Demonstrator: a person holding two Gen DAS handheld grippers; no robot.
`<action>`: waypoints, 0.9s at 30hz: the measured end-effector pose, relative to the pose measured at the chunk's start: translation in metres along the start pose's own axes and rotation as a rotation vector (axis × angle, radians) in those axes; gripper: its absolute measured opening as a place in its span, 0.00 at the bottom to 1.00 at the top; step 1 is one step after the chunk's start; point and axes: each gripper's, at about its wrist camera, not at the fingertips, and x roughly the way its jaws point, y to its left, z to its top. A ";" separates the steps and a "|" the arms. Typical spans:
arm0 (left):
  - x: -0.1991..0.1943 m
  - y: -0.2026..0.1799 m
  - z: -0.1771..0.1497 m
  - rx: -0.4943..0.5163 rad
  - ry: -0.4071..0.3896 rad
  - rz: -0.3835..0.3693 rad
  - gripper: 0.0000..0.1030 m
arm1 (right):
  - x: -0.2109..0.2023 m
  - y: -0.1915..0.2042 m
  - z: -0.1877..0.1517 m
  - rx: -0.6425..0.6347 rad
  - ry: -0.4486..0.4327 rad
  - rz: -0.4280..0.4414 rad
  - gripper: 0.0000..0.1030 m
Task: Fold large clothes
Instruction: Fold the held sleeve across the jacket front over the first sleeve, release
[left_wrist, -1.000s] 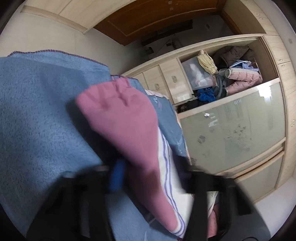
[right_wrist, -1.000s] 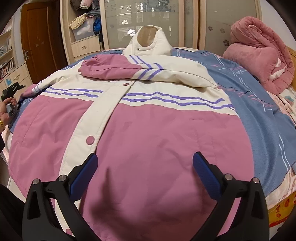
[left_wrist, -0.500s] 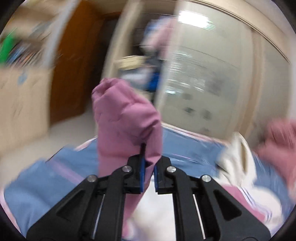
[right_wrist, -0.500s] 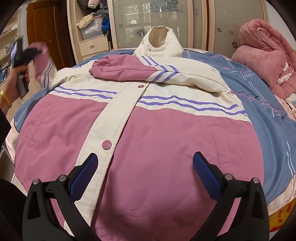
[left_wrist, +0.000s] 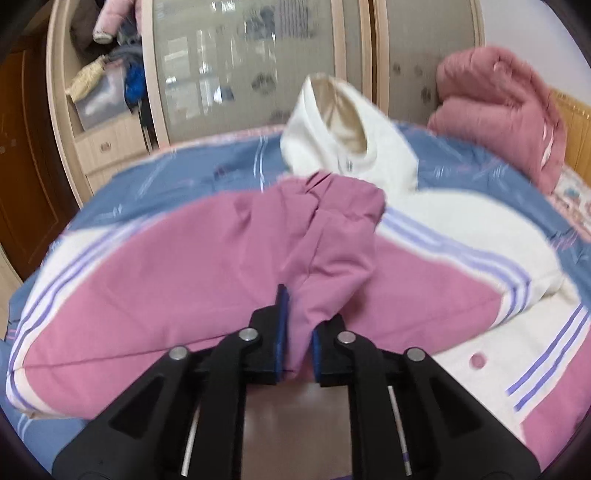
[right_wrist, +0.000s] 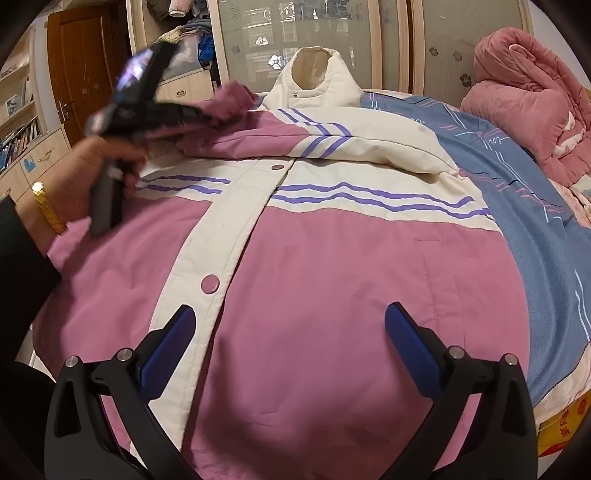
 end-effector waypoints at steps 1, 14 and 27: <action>0.003 -0.002 -0.004 0.002 0.013 0.008 0.16 | 0.000 0.000 0.000 -0.001 0.001 0.000 0.99; -0.144 -0.047 -0.027 0.160 -0.278 0.090 0.98 | -0.013 -0.002 0.000 -0.006 -0.028 0.000 0.99; -0.246 -0.009 -0.177 -0.214 -0.103 0.111 0.98 | -0.037 -0.037 -0.009 0.070 -0.104 -0.024 0.99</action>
